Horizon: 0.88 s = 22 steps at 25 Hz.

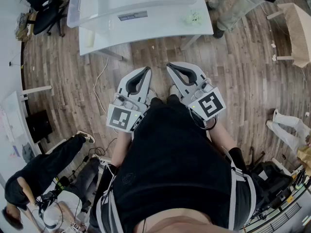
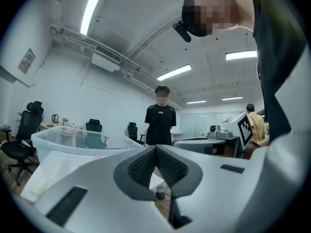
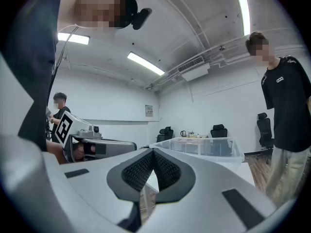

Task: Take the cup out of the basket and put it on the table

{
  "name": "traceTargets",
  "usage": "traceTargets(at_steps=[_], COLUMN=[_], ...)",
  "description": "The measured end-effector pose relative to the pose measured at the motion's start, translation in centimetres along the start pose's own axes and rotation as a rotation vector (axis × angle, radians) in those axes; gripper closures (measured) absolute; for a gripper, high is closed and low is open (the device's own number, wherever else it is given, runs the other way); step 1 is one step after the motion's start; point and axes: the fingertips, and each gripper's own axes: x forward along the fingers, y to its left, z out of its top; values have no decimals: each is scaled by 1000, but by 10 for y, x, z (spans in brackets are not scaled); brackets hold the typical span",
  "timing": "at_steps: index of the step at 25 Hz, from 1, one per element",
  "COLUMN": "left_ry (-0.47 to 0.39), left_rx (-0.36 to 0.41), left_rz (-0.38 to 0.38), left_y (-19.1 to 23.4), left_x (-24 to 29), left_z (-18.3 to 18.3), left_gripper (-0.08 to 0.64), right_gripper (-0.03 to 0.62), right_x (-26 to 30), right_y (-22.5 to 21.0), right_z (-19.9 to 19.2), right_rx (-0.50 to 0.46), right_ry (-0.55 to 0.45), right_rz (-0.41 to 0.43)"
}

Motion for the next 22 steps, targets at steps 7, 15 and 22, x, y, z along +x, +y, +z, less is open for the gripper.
traceTargets(at_steps=[7,15,22], left_ry=[0,3,5], left_rx=[3,1,3], left_rz=[-2,0,17], left_y=[-2,-1,-8], left_x=[0,-1,6], left_z=[-1,0,-1], left_gripper=[541,541,542], right_gripper=[577,575,575], right_x=[0,0,-10], right_y=[2,-1,-11], right_z=[4,2,-5], right_rx=[6,13,4], right_ry=[-21,-17,17], right_rz=[4,4,3])
